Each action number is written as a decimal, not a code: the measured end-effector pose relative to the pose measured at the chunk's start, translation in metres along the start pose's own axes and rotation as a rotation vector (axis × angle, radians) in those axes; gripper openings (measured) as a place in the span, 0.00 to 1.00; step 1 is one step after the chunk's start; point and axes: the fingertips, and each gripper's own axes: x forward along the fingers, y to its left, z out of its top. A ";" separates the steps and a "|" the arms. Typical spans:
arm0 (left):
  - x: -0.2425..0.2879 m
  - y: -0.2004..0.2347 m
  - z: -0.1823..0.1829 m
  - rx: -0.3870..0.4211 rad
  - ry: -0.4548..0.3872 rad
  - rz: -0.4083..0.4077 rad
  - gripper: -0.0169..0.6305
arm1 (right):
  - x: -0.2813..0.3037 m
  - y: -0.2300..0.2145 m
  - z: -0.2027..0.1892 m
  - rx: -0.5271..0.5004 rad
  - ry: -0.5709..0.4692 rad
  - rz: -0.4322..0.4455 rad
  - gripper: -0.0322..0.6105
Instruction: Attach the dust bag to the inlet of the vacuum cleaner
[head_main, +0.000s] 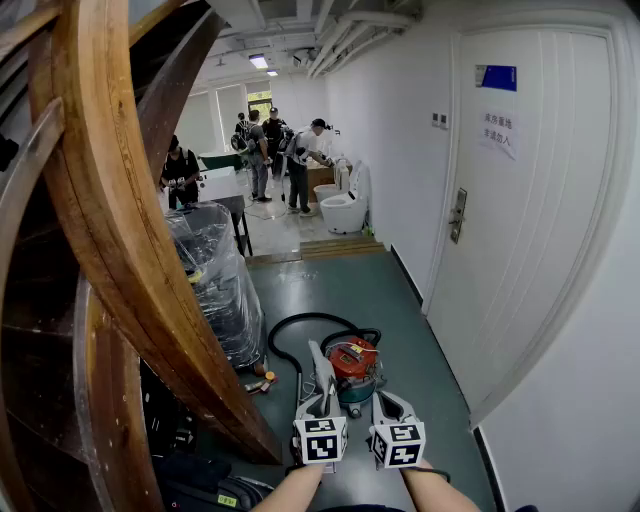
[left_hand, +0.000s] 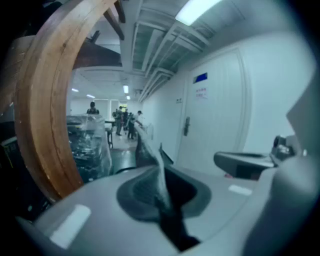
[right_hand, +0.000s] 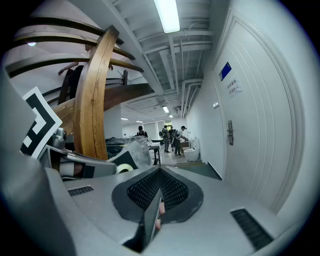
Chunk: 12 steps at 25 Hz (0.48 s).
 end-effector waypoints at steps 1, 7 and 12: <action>0.001 0.000 0.001 0.004 0.000 -0.006 0.06 | 0.001 0.000 -0.001 0.003 0.001 -0.002 0.05; 0.004 0.001 0.005 0.011 0.001 -0.019 0.06 | 0.008 0.003 -0.002 -0.003 0.006 0.004 0.05; 0.005 0.007 0.005 0.018 -0.001 -0.010 0.06 | 0.014 0.006 -0.004 0.042 -0.004 0.019 0.05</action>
